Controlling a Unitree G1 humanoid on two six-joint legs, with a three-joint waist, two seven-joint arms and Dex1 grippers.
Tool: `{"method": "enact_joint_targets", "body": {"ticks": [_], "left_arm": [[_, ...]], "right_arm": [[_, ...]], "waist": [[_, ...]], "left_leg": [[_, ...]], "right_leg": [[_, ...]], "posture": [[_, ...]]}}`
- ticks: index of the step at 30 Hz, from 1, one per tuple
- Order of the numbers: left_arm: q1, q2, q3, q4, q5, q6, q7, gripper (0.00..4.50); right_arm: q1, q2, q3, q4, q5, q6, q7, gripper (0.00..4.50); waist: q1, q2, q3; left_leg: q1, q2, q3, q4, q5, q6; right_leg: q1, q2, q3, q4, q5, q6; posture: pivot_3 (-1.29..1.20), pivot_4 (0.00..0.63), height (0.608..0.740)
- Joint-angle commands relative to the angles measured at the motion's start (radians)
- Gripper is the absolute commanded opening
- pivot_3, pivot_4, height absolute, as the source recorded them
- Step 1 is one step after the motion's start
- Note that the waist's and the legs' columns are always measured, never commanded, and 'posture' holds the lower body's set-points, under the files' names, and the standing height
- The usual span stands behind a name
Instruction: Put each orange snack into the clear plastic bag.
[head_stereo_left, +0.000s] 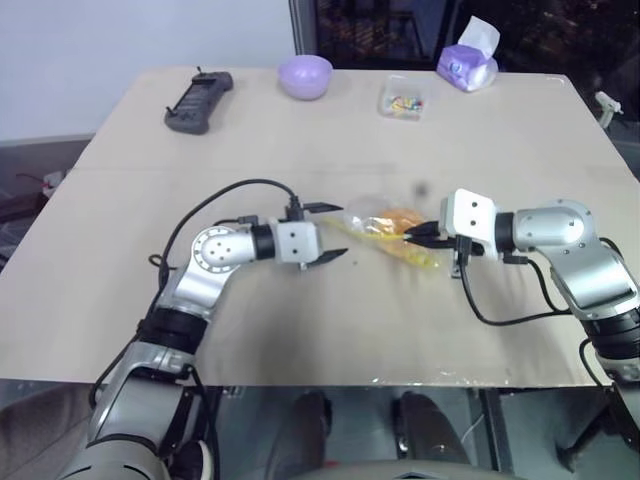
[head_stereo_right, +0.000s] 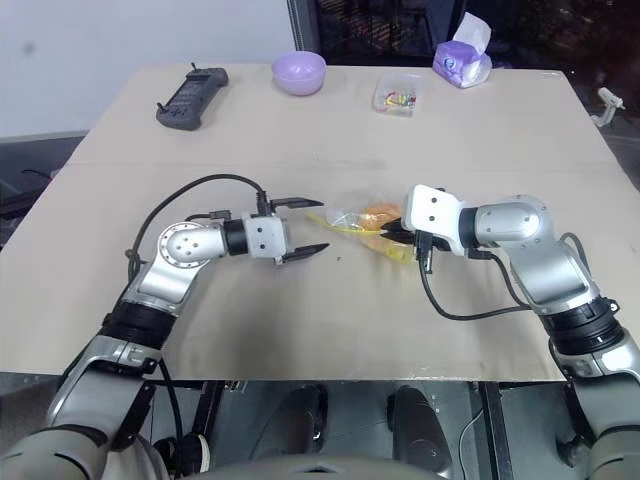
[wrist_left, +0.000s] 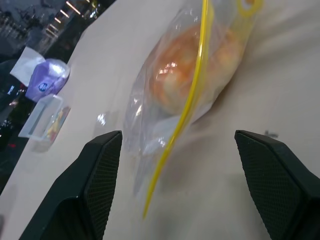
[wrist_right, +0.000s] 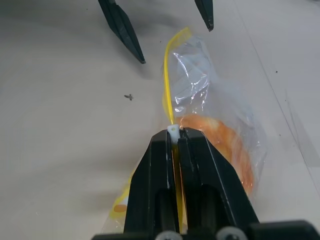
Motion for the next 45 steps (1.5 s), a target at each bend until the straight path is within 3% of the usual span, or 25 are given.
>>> {"method": "enact_joint_targets", "body": {"ticks": [1,18,25,27,28,34,40,45], "left_arm": [[-0.008,0.021,0.007,-0.001,0.038,-0.016,0.037,3.80],[-0.084,-0.008,-0.027,0.123,0.135,-0.045,0.121,3.80],[-0.085,-0.040,-0.034,0.097,0.088,-0.054,0.097,3.80],[-0.084,-0.040,-0.029,0.093,0.077,-0.059,0.093,2.83],[-0.084,-0.040,-0.028,0.093,0.074,-0.063,0.093,2.60],[-0.072,-0.027,-0.027,0.087,0.070,-0.064,0.095,0.05],[-0.055,-0.023,-0.015,0.061,0.075,-0.060,0.121,0.05],[-0.033,-0.025,0.020,0.022,0.054,-0.012,0.159,0.00]], "right_arm": [[-0.014,-0.005,-0.032,-0.027,0.014,-0.010,0.004,0.00],[0.006,-0.008,-0.047,-0.108,0.055,0.043,-0.007,0.00],[0.015,-0.008,-0.048,-0.119,0.057,0.054,-0.014,0.00],[0.015,-0.007,-0.047,-0.115,0.054,0.053,-0.015,0.00],[0.015,-0.007,-0.047,-0.114,0.053,0.052,-0.015,0.00],[0.017,-0.010,-0.045,-0.107,0.047,0.051,-0.017,0.00],[0.020,-0.018,-0.042,-0.092,0.030,0.055,-0.025,0.00],[0.018,-0.026,-0.045,-0.078,0.002,0.051,-0.050,1.99]], "waist": [[0.000,0.000,0.000],[0.001,0.000,0.000],[0.001,0.000,0.000],[0.000,0.000,0.000],[0.000,0.000,0.000],[0.000,0.000,0.000],[0.000,0.000,0.000],[0.000,0.000,0.000]], "left_leg": [[0.000,0.000,0.000,0.000,0.000,0.000],[0.000,0.000,0.000,0.000,0.000,0.000],[0.000,0.000,0.000,0.000,0.000,0.000],[0.000,0.000,0.000,0.000,0.000,0.000],[0.000,0.000,0.000,0.000,0.000,0.000],[0.000,0.000,0.000,0.000,0.000,0.000],[0.000,0.000,0.000,0.000,0.000,0.000],[0.000,0.000,0.000,0.000,0.000,0.000]], "right_leg": [[0.000,0.000,0.000,0.000,0.000,0.000],[0.000,0.000,0.000,0.000,0.000,0.000],[0.000,0.000,0.000,0.000,0.000,0.000],[0.000,0.000,0.000,0.000,0.000,0.000],[0.000,0.000,0.000,0.000,0.000,0.000],[0.000,0.000,0.000,0.000,0.000,0.000],[0.000,0.000,0.000,0.000,0.000,0.000],[0.000,0.000,0.000,0.000,0.000,0.000]], "posture": [[0.00,0.150,0.740],[0.00,0.150,0.740],[0.00,0.150,0.740],[0.00,0.150,0.740],[0.00,0.150,0.740],[0.00,0.150,0.740],[0.00,0.150,0.740],[0.00,0.150,0.740]]}}
